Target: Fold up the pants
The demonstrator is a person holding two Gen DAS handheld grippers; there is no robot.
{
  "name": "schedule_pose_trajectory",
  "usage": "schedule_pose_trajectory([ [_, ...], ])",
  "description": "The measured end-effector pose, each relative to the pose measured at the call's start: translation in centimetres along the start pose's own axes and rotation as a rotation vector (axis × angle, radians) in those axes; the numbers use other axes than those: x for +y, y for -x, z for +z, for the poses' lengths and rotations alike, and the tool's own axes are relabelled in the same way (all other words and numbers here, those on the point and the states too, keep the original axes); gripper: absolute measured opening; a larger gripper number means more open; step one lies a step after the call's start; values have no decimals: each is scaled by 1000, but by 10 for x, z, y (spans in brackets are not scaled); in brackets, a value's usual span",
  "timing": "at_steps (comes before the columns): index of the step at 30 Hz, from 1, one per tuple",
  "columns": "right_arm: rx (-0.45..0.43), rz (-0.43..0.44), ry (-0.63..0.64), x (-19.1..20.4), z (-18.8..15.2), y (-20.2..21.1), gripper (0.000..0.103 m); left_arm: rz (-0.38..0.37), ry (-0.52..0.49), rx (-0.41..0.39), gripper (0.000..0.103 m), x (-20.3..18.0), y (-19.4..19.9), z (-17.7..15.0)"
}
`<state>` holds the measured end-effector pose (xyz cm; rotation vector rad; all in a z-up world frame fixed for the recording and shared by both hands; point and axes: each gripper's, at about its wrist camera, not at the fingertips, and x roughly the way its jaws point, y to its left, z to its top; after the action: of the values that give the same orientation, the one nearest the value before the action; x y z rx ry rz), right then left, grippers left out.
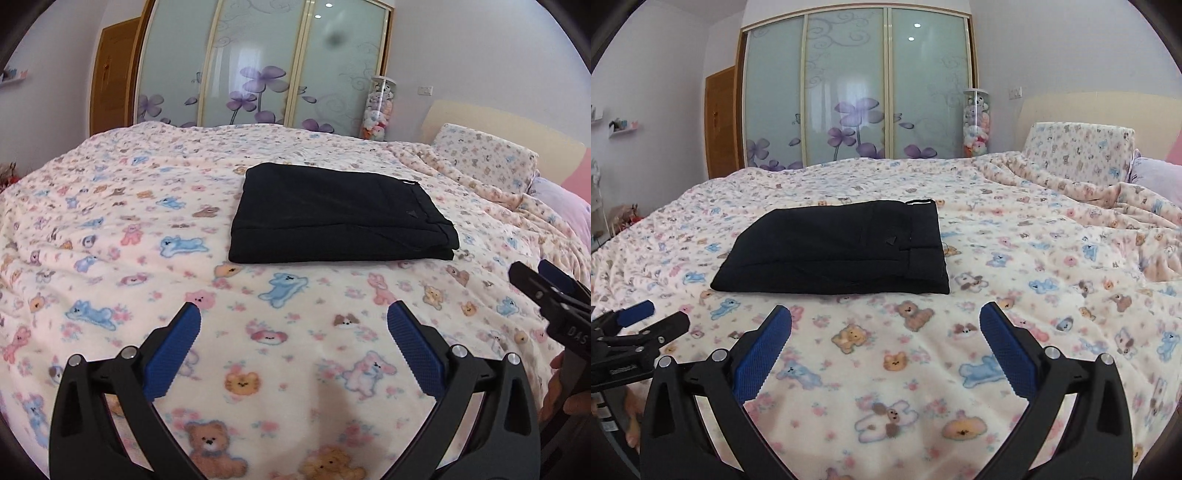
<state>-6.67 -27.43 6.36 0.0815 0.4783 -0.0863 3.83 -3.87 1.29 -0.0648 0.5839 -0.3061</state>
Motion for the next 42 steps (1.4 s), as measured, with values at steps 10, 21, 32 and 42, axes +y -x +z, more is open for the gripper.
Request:
schedule_pose_trajectory([
  [10, 44, -18, 52, 17, -15, -15, 102, 72, -32, 56, 101, -4, -9, -5],
  [21, 54, -14, 57, 19, -15, -17, 102, 88, -45, 40, 101, -6, -6, -4],
  [32, 65, -14, 61, 19, -17, -20, 102, 82, -53, 44, 101, -9, -7, -6],
  [42, 68, -14, 58, 18, -17, -22, 102, 83, -54, 44, 101, -10, -7, -6],
])
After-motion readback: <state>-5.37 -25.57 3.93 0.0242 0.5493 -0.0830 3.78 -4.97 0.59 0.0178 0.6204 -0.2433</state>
